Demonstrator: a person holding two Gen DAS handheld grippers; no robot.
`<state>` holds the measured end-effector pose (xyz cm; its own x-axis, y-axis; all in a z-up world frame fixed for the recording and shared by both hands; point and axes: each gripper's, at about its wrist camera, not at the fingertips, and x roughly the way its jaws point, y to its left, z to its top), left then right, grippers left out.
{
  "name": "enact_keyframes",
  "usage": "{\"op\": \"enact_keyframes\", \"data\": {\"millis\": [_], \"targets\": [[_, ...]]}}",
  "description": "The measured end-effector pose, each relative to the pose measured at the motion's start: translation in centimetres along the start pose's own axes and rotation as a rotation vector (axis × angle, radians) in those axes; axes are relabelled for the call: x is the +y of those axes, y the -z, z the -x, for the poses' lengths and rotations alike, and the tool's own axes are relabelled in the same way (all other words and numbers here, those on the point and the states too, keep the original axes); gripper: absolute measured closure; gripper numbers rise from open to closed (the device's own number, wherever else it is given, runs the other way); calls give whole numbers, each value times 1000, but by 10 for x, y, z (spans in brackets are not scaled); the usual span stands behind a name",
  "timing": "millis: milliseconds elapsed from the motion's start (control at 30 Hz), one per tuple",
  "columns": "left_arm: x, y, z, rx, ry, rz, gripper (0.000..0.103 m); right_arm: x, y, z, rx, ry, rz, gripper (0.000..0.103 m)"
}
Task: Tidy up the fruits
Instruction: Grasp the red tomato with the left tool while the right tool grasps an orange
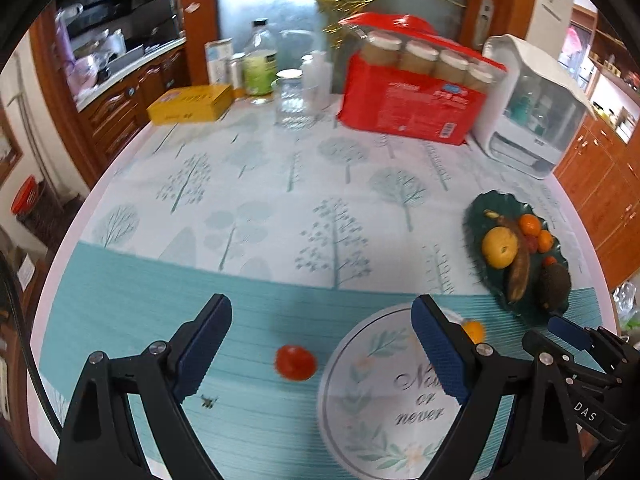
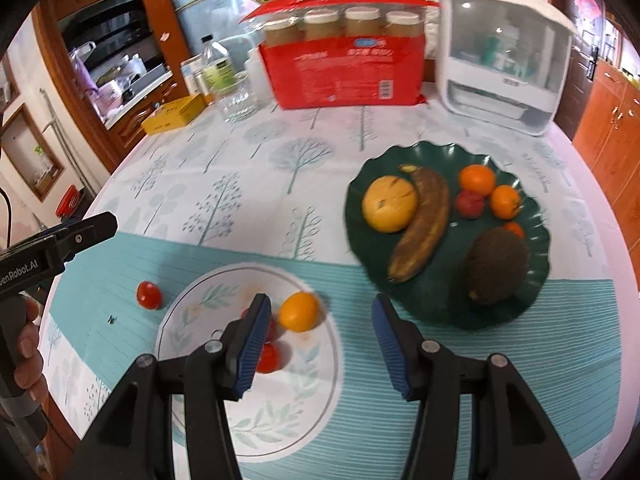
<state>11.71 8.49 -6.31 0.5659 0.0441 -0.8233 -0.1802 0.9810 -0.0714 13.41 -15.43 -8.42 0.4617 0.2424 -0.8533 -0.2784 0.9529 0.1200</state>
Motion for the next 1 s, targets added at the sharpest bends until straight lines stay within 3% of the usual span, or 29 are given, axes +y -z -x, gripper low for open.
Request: {"op": "enact_keyframes", "data": {"millis": [233, 633, 933, 1000], "targets": [[21, 19, -13, 35, -16, 38, 12, 11, 5, -17, 31, -4, 13, 50], [20, 39, -58, 106, -10, 30, 15, 9, 3, -61, 85, 23, -18, 53], [21, 43, -79, 146, 3, 27, 40, 8, 6, -83, 141, 11, -20, 66], [20, 44, -82, 154, 4, 27, 51, 7, 7, -86, 150, 5, -25, 69]]}}
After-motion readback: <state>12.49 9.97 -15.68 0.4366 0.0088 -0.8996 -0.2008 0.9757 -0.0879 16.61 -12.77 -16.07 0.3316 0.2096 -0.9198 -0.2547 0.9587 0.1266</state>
